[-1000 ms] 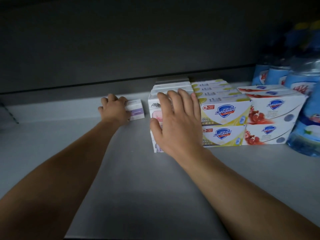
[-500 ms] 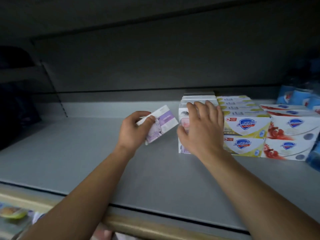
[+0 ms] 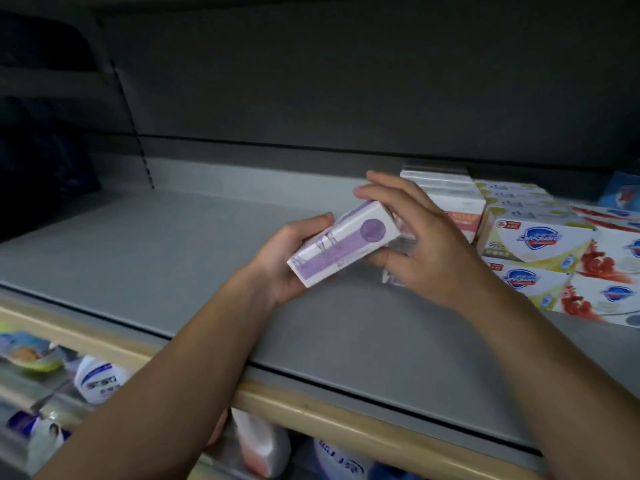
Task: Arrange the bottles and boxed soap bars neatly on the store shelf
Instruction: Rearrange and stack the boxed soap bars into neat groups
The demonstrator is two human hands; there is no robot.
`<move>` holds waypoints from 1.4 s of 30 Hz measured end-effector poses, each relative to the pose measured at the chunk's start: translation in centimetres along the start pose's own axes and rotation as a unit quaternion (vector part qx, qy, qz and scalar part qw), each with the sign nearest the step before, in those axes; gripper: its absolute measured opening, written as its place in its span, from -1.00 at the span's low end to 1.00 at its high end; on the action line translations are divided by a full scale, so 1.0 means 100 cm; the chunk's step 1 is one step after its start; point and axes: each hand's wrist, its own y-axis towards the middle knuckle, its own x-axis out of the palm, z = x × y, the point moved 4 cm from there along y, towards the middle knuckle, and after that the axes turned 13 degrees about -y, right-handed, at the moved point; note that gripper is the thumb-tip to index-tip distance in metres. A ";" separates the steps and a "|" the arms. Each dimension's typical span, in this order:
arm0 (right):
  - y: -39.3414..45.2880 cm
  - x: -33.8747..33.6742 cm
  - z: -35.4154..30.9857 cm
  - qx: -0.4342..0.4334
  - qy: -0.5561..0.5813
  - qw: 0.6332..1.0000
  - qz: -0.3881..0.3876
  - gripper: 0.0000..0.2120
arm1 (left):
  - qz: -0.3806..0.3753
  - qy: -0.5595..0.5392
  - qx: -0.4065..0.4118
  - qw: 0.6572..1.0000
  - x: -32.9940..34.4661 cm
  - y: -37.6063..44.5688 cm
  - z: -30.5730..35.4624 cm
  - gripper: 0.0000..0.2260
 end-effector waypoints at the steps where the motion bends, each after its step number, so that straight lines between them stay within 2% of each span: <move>1: -0.001 -0.002 -0.001 0.001 0.002 1.000 0.018 -0.49 | 0.004 0.003 -0.017 1.000 0.000 0.000 -0.001 -0.53; 3: -0.003 -0.005 -0.002 0.030 0.012 0.998 0.052 -0.60 | 0.019 -0.052 -0.050 0.997 -0.003 0.002 0.000 -0.60; 4: -0.005 -0.007 -0.001 0.064 0.020 0.996 0.066 -0.64 | 0.008 -0.085 -0.050 0.995 -0.004 0.003 0.001 -0.56; 7: -0.009 -0.009 0.008 0.185 0.013 0.978 0.099 -0.78 | -0.046 -0.072 0.000 0.996 -0.004 0.005 0.003 -0.46; 10: -0.013 -0.009 0.018 0.282 0.028 0.953 0.105 -0.70 | -0.041 -0.005 0.046 0.998 -0.003 0.005 -0.001 -0.60; 13: -0.015 -0.006 0.023 0.331 0.014 0.940 0.074 -0.54 | -0.035 0.024 0.059 0.997 -0.005 0.008 -0.003 -0.62; 16: -0.015 -0.006 0.022 0.328 0.006 0.942 0.074 -0.55 | -0.007 0.035 0.065 0.997 -0.008 0.010 -0.004 -0.63; 19: -0.014 -0.008 0.017 0.288 0.022 0.952 0.104 -0.82 | 0.048 0.111 0.071 0.990 -0.014 0.010 -0.004 -0.62; 20: -0.014 -0.009 0.015 0.272 0.022 0.955 0.114 -0.85 | 0.068 0.135 0.067 0.986 -0.015 0.011 -0.004 -0.59; 22: -0.013 -0.011 0.012 0.242 0.028 0.961 0.129 -0.81 | 0.092 0.136 0.049 0.985 -0.016 0.010 -0.003 -0.45; 26: -0.008 -0.012 0.007 0.140 -0.002 0.985 0.103 -0.63 | 0.040 0.003 -0.009 0.999 -0.013 0.010 -0.002 -0.27; 29: -0.007 -0.006 -0.002 0.056 0.006 0.998 0.042 -0.52 | 0.073 -0.048 0.002 0.996 -0.019 0.011 0.000 -0.48; 31: -0.006 -0.004 -0.005 0.056 0.043 0.997 0.001 -0.49 | 0.086 -0.065 0.032 0.994 -0.024 0.011 0.004 -0.66; 33: -0.005 -0.005 -0.006 0.089 0.143 0.986 -0.014 -0.47 | 0.075 -0.079 0.064 0.992 -0.026 0.010 0.007 -0.73; 36: -0.008 -0.009 -0.003 0.150 0.251 0.956 -0.001 -0.50 | 0.015 -0.048 0.109 0.993 -0.023 0.008 0.010 -0.82; 39: -0.010 -0.012 0.001 0.172 0.156 0.971 0.051 -0.55 | -0.056 -0.005 0.140 0.989 -0.014 0.007 0.008 -0.71; 42: -0.009 -0.014 0.002 0.152 0.022 0.985 0.080 -0.52 | -0.061 0.027 0.178 0.982 -0.010 0.007 0.006 -0.66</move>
